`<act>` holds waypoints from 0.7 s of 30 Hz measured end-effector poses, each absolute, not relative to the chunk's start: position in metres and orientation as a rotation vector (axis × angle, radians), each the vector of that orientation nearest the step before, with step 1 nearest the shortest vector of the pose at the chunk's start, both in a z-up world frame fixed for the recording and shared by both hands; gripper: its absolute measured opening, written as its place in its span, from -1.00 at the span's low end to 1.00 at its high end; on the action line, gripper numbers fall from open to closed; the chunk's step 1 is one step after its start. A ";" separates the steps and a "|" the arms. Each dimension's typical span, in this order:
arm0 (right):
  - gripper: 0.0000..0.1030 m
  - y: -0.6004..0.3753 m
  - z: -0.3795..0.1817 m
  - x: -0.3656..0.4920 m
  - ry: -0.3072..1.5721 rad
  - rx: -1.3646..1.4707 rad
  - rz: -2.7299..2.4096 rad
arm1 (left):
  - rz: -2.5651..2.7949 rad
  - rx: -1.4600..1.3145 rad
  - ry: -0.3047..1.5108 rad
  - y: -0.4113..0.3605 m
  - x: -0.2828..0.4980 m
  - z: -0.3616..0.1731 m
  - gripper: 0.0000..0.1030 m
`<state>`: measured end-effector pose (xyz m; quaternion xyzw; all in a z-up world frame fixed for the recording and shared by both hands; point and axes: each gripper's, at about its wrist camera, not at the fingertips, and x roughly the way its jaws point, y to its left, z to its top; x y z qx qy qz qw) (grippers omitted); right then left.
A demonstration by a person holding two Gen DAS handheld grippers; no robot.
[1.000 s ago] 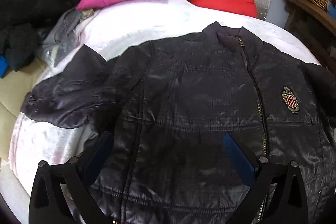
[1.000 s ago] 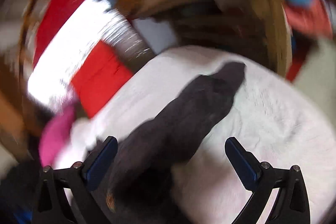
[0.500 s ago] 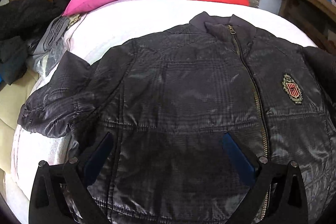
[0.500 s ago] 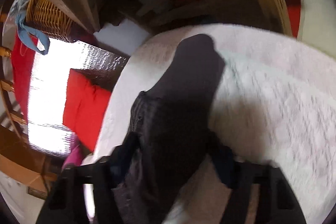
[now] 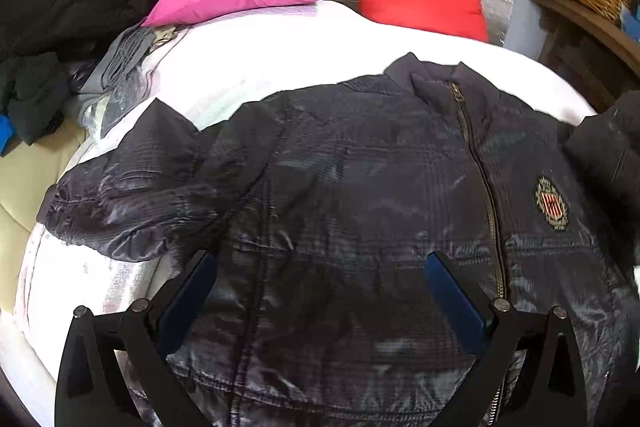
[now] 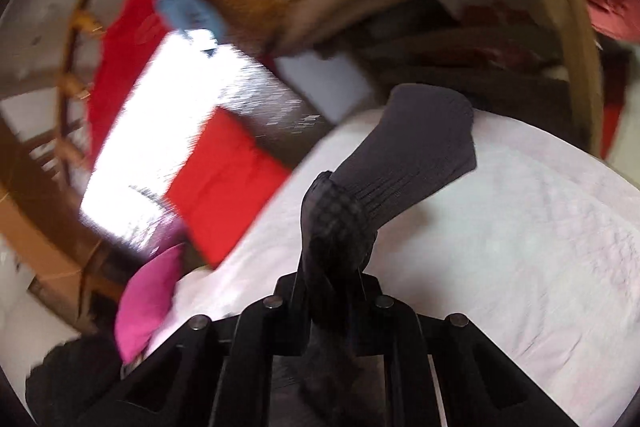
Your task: Fold large clothes
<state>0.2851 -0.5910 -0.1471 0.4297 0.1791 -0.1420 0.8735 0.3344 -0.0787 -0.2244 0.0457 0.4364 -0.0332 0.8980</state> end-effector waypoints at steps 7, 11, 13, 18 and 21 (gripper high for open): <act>-0.73 -0.489 -0.112 0.284 0.383 0.826 -0.103 | -0.016 0.014 0.864 -0.047 0.334 -0.208 1.00; -0.73 -0.434 -0.117 0.292 0.443 0.806 0.020 | 0.031 -0.034 0.841 -0.025 0.335 -0.199 1.00; -0.72 -0.407 -0.129 0.307 0.502 0.798 0.085 | 0.055 -0.056 0.837 -0.014 0.336 -0.197 1.00; -0.70 -0.340 -0.167 0.327 0.651 0.813 0.237 | 0.092 -0.087 0.837 0.002 0.339 -0.198 1.00; -0.65 -0.315 -0.184 0.334 0.743 0.790 0.280 | 0.098 -0.101 0.838 0.006 0.339 -0.198 1.00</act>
